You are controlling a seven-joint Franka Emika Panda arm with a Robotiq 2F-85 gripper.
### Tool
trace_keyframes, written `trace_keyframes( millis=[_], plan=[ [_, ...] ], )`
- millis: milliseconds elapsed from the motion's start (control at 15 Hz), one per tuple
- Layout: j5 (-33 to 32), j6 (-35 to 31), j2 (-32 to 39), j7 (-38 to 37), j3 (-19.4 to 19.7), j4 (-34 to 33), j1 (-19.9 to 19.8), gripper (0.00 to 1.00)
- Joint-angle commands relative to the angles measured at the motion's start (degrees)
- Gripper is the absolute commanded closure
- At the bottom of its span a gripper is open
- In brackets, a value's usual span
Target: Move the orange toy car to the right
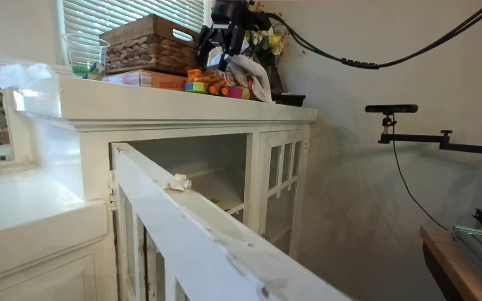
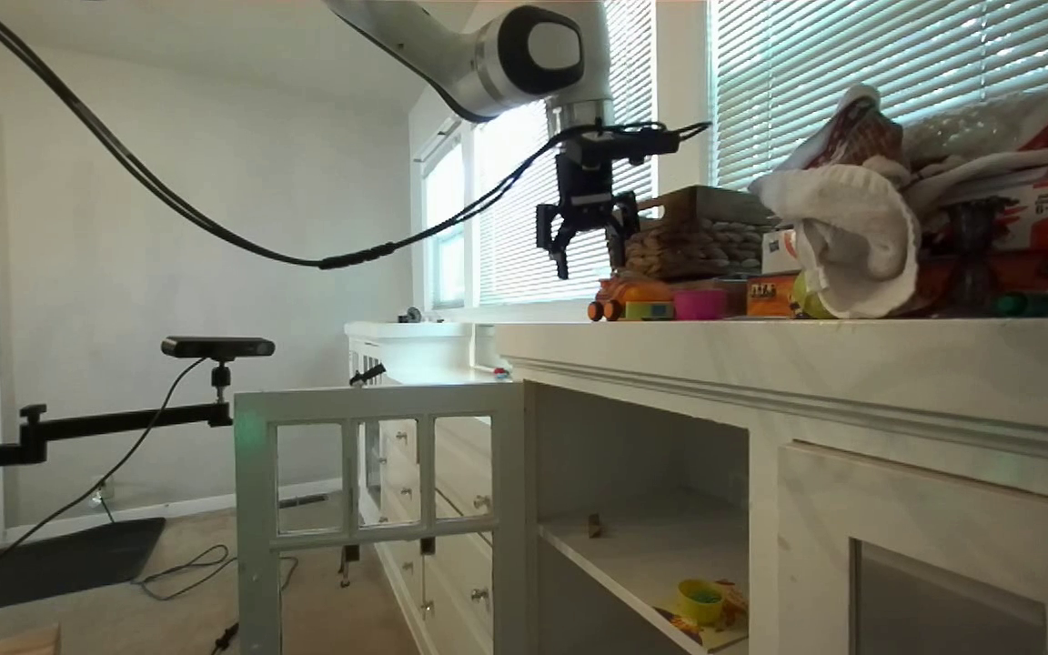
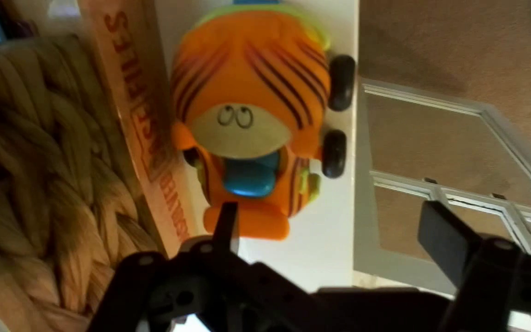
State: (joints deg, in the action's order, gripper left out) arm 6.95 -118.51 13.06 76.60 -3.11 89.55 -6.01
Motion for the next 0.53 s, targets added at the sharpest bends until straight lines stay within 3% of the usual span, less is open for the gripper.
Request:
trace_keyframes(
  millis=[0, 200, 400, 467],
  plan=[
    [-1.9, 3.8, -5.4, -2.1, -0.2, 3.1, 2.6, 0.00],
    [-2.1, 5.0, -8.8, -3.4, -0.4, 4.8, 4.5, 0.00],
    [0.9, 4.4, -11.9, 0.0, -1.0, 7.0, 5.7, 0.00],
    [-0.3, 5.3, -8.1, -1.6, -0.3, 2.8, 5.6, 0.00]
  ],
)
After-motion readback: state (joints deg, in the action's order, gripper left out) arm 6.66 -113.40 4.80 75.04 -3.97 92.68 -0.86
